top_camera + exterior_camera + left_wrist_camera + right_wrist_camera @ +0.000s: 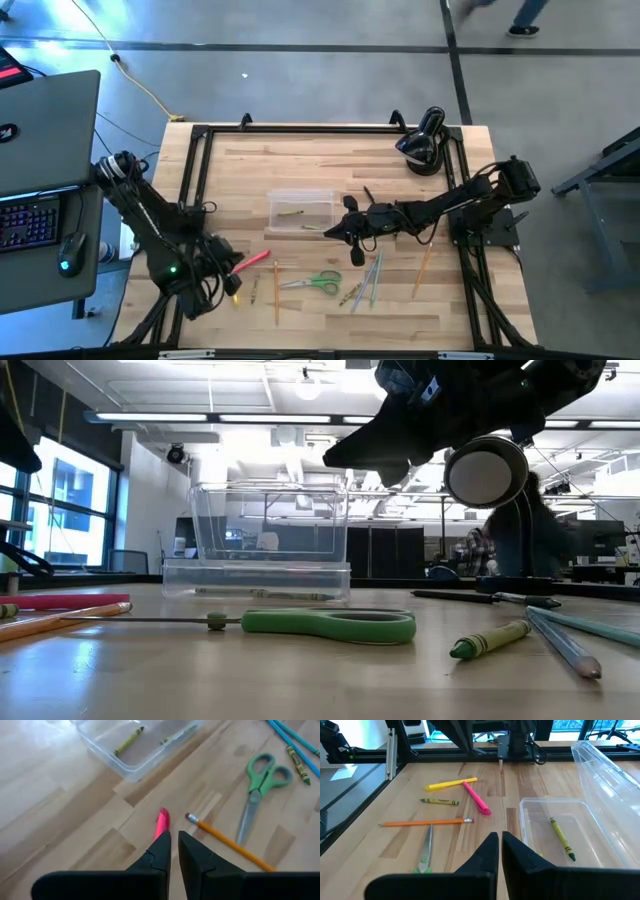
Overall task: Pick & place school supplies into a supply box
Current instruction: Put the black pen into the supply box
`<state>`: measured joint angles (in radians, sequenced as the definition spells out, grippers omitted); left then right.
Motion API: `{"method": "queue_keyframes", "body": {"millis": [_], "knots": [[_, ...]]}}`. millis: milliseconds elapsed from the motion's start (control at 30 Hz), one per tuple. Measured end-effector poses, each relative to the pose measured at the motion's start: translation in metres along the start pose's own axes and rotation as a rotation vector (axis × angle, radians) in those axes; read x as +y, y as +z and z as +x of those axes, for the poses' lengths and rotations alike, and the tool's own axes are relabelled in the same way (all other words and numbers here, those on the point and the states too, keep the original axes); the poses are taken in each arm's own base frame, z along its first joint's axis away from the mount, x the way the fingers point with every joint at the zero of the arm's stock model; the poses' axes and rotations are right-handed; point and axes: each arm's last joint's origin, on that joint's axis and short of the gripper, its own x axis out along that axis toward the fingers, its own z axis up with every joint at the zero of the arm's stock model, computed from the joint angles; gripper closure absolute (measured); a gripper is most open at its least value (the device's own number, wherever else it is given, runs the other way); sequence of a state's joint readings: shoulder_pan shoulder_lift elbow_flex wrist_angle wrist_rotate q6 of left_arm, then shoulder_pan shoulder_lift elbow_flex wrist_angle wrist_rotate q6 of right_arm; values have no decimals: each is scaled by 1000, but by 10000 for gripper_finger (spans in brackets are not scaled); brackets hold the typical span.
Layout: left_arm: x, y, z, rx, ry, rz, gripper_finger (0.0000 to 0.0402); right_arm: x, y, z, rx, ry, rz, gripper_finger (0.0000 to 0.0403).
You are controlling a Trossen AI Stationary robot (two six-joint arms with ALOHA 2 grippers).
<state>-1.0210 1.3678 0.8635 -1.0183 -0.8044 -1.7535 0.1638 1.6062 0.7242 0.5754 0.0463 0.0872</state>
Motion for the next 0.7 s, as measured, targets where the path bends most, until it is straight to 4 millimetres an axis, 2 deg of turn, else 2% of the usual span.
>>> {"method": "queue_keyframes", "body": {"millis": [167, 267, 433, 567, 700], "knots": [[0, 1, 0, -39, -8, 55, 330, 0, 2, 0, -20, 2, 6, 402], [-4, 4, 3, -36, -23, 44, 312, 0, 2, 0, -19, 5, -11, 395], [-13, 15, 14, -43, -40, 61, 265, 1, 1, 0, -12, 6, -16, 355], [-15, 26, 27, 16, -15, 54, 236, 1, 0, -1, 14, -7, -18, 315], [-16, 34, 35, 15, -3, 2, 224, -4, 0, -14, 106, -182, 33, 291]]}}
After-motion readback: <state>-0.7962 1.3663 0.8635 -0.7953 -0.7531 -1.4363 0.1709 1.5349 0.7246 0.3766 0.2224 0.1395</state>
